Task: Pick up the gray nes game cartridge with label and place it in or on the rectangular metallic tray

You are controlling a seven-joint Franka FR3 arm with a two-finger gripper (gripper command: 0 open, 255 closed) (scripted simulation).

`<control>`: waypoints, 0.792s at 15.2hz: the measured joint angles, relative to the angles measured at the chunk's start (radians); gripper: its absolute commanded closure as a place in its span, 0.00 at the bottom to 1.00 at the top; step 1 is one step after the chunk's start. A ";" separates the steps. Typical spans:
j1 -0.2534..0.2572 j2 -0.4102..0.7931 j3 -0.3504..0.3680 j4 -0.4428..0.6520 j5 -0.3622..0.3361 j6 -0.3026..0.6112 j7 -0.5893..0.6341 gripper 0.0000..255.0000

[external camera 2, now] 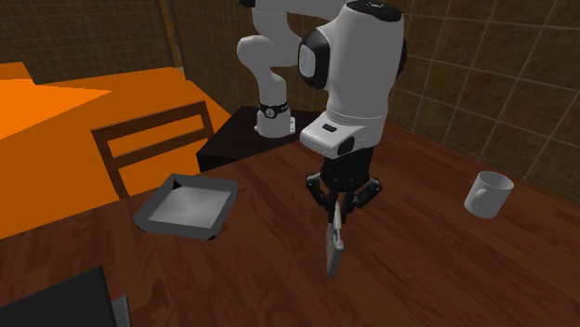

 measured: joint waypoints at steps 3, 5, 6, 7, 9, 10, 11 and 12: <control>-0.003 -0.019 0.003 0.014 0.007 -0.033 -0.006 1.00; -0.002 -0.028 0.005 0.027 0.010 -0.053 -0.008 1.00; -0.001 -0.029 0.006 0.040 0.011 -0.068 -0.009 1.00; -0.003 -0.036 0.007 0.042 0.013 -0.077 -0.012 1.00; -0.003 -0.044 0.009 0.052 0.016 -0.094 -0.014 1.00; -0.012 -0.056 0.008 0.041 0.019 -0.095 -0.023 1.00; -0.024 -0.074 0.008 0.020 0.024 -0.090 -0.035 1.00; -0.042 -0.103 0.008 -0.019 0.031 -0.078 -0.050 1.00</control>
